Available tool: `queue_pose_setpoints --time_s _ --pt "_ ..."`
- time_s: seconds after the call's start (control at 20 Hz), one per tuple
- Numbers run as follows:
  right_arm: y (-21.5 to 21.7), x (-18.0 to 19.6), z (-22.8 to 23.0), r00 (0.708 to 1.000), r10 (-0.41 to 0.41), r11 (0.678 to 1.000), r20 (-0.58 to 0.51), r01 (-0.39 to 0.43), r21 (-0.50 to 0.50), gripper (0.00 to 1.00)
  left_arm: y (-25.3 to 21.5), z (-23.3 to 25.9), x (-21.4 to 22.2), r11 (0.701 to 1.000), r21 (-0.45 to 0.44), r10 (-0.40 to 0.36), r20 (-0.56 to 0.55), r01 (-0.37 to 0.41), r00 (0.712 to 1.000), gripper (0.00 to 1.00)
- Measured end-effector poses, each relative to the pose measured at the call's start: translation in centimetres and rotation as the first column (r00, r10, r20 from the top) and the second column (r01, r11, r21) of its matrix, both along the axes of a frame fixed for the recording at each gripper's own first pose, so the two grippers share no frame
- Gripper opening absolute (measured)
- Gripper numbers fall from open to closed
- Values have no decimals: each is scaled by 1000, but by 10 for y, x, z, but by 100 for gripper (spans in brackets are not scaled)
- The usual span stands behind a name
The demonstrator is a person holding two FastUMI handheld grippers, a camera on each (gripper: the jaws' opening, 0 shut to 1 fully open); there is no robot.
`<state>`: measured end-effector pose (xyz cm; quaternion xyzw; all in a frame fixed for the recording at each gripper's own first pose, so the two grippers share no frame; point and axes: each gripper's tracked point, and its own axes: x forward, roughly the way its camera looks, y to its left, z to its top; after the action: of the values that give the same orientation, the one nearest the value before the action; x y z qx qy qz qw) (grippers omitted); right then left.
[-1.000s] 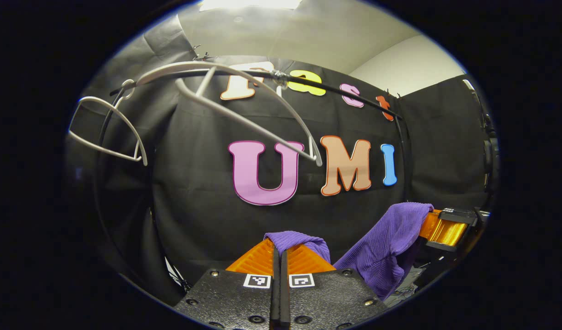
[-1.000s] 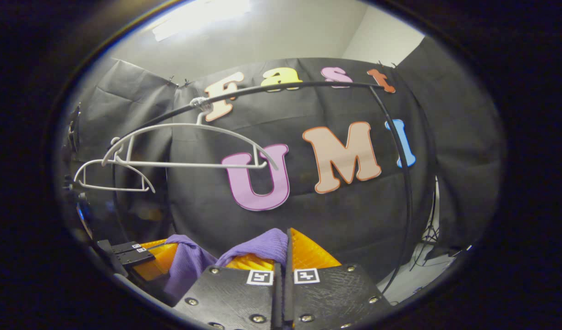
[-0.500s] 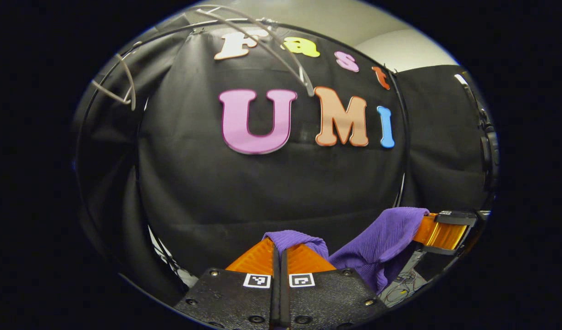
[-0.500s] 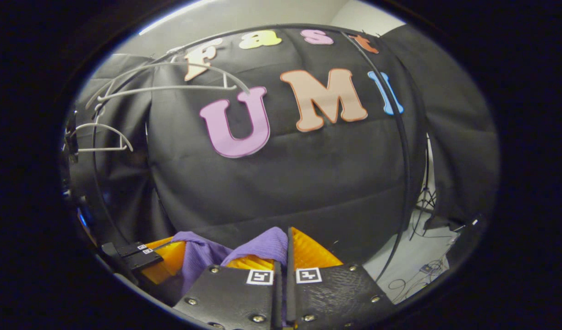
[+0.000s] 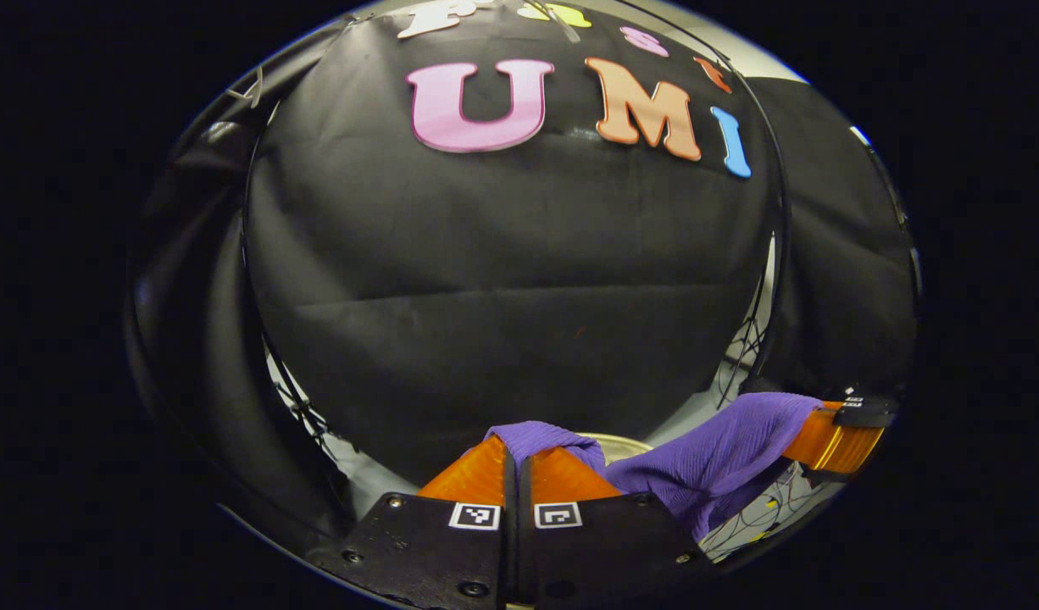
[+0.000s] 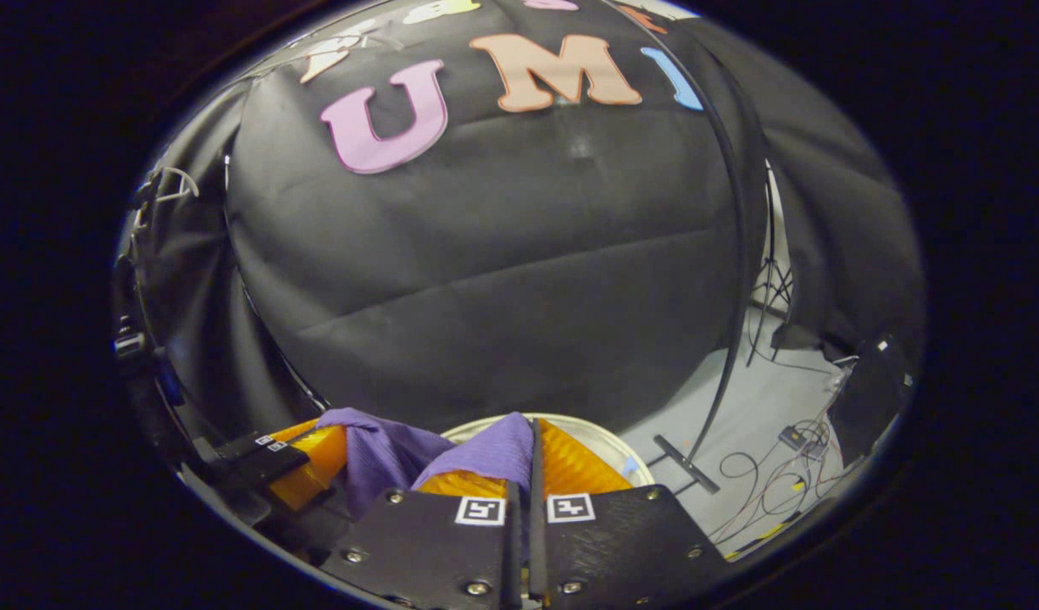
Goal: Grasp the clothes on the hanger with both hands and then place them into the laundry hamper below.
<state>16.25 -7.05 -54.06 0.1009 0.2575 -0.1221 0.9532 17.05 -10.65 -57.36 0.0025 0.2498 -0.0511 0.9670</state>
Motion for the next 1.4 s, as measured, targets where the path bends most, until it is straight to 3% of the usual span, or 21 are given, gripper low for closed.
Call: queue_pose_setpoints --time_s 0.3,0.35,0.4,0.55,0.75,0.8,0.85,1.0,1.05,1.1,1.2,1.4 --pt "-1 -13 -66 989 -16 1000 -147 16 -5 6 -2 -66 -22 999 -53 -14 -175 5 984 2" --pt "-6 -18 -75 984 -26 1000 -177 24 -12 3 -6 -72 -24 997 -72 -30 -200 15 979 20" --pt "-7 -20 -78 982 -26 1000 -186 24 -13 31 -6 -73 -28 997 -74 -31 -222 15 974 37" --pt "-8 -12 -65 988 -20 999 -151 16 -31 100 17 -53 -15 999 -30 32 -164 -37 986 89" --pt "-4 -9 -37 992 -10 997 -127 1 -71 99 22 -35 -15 998 -52 34 -179 -44 983 87" --pt "-3 -7 -28 993 -7 997 -119 -3 -79 94 23 -29 -14 997 -58 30 -186 -42 982 87" --pt "-2 -5 -18 994 0 996 -111 -10 -89 99 26 -21 -11 998 -52 35 -176 -45 984 87" --pt "7 0 9 996 22 994 -82 -31 -108 99 31 7 -4 998 -45 42 -141 -49 989 87" --pt "10 3 20 997 24 994 -69 -31 -107 94 32 18 -2 997 -54 40 -130 -48 991 87" --pt "13 4 30 998 23 994 -59 -29 -103 99 32 27 -2 997 -67 41 -125 -50 991 87" --pt "21 9 56 999 29 994 -32 -32 -101 99 36 47 1 995 -74 53 -113 -62 992 87" --pt "38 20 109 997 64 991 39 -59 -122 99 61 90 12 994 -3 110 -31 -110 993 87"
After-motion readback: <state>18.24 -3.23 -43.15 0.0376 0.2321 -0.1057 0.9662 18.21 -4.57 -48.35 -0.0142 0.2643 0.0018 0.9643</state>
